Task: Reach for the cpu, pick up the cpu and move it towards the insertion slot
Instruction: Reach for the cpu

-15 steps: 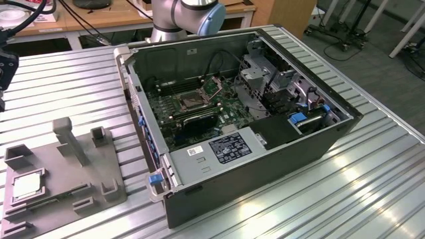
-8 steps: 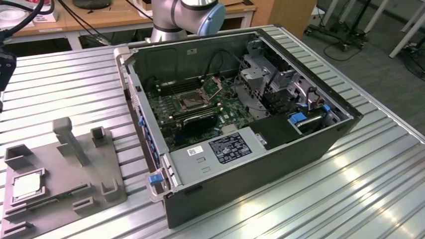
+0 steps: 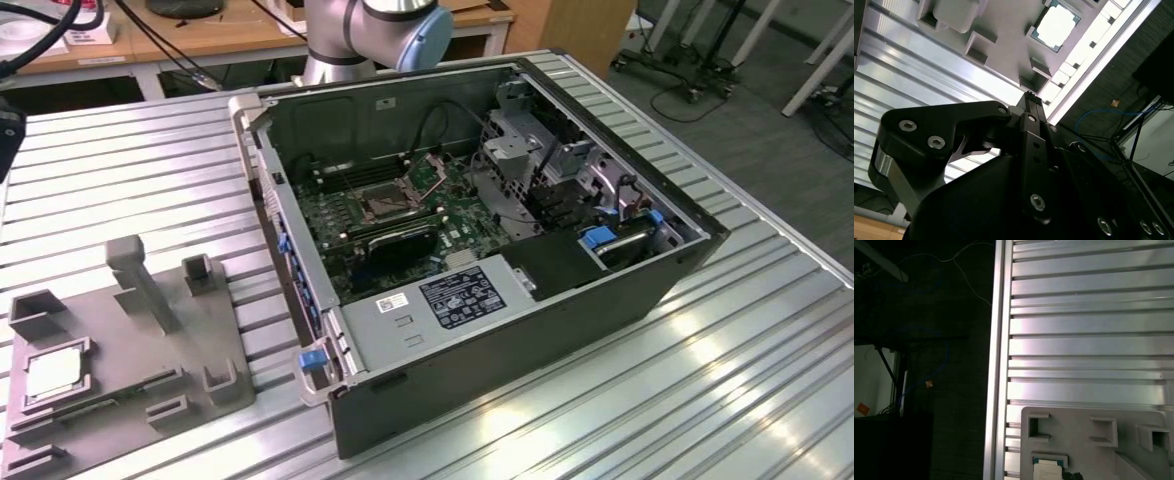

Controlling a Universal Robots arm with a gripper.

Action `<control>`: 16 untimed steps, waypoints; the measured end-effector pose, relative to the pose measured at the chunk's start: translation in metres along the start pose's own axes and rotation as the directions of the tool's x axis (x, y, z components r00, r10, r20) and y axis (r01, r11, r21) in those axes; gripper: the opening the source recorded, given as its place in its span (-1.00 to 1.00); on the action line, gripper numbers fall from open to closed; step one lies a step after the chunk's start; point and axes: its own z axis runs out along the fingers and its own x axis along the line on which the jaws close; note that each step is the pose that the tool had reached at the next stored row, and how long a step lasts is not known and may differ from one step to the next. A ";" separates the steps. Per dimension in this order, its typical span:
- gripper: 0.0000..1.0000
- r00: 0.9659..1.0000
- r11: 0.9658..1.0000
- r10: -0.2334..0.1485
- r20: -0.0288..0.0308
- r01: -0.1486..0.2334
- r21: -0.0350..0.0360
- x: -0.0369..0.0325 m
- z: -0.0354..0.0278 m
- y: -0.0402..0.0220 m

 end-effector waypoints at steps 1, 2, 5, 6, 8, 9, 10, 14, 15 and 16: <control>-0.79 1.000 1.000 0.000 0.000 0.000 0.000 0.0005 0.0000 -0.0001; -0.79 1.000 1.000 0.000 0.000 0.000 0.000 0.0010 0.0000 -0.0001; -0.79 1.000 1.000 0.000 0.000 0.000 0.000 0.0023 0.0001 0.0000; -0.79 1.000 1.000 0.000 0.000 0.000 0.000 0.0031 0.0001 0.0000; -0.79 1.000 1.000 0.000 0.000 0.000 0.000 0.0047 0.0003 -0.0007; -0.79 1.000 1.000 0.000 0.000 0.000 0.000 0.0058 0.0003 -0.0009; -0.79 1.000 1.000 0.000 0.000 0.000 0.000 0.0068 0.0004 -0.0013; -0.79 1.000 1.000 0.000 0.000 0.000 0.000 0.0137 0.0011 -0.0054; -0.79 1.000 1.000 0.000 0.000 0.000 0.000 0.0154 0.0013 -0.0066; -0.79 1.000 1.000 0.000 0.000 0.000 0.000 0.0172 0.0015 -0.0078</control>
